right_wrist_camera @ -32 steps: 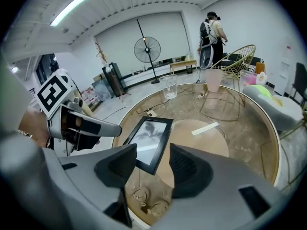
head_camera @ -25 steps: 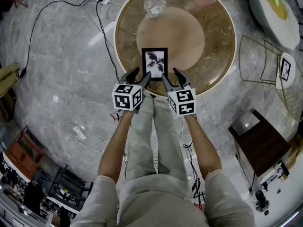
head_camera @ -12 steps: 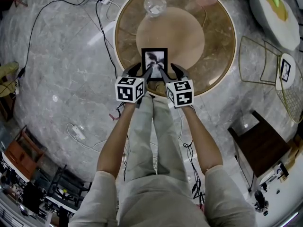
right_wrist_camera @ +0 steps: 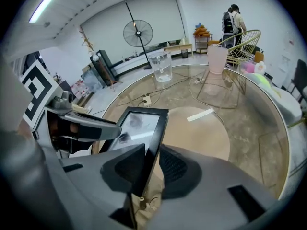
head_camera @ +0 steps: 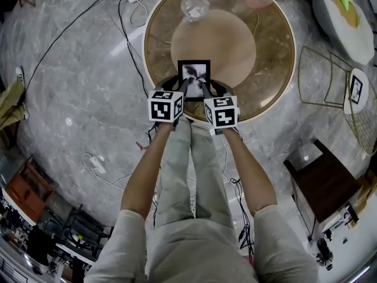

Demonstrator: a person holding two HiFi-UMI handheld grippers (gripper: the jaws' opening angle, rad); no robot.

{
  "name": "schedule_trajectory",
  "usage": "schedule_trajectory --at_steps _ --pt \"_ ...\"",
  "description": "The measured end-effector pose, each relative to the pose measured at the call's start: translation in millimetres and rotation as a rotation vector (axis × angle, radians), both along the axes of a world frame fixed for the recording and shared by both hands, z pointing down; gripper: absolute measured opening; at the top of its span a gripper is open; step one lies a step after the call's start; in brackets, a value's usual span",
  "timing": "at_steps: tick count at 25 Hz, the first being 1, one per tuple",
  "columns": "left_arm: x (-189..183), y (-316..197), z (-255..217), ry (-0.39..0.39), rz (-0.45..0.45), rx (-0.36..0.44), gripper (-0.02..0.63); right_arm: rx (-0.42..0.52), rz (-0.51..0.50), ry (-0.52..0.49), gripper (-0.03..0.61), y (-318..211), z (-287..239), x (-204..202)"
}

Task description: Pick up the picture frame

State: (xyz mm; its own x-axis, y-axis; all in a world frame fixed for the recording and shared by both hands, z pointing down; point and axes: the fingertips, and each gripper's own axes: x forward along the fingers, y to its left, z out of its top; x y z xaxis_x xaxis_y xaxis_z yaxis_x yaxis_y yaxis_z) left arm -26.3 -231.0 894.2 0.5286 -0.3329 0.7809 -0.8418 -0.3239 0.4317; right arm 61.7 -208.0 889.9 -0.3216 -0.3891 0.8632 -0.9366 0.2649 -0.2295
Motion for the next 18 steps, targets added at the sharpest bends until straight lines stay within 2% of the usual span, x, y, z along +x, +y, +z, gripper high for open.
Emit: schedule_trajectory --at_steps 1,8,15,18 --pt "-0.6 -0.1 0.8 -0.012 0.006 0.001 0.115 -0.003 0.005 0.016 0.095 -0.3 0.1 -0.4" --pt "-0.7 -0.4 2.5 -0.052 -0.003 -0.016 0.11 -0.015 0.001 0.052 0.097 -0.7 0.8 -1.5" --pt "-1.4 0.0 2.4 -0.023 0.005 -0.004 0.103 -0.004 0.007 0.044 0.097 -0.2 1.1 -1.3" --pt "-1.5 -1.3 2.0 -0.039 -0.003 -0.003 0.103 -0.007 0.026 0.056 0.093 -0.9 0.3 -1.1"
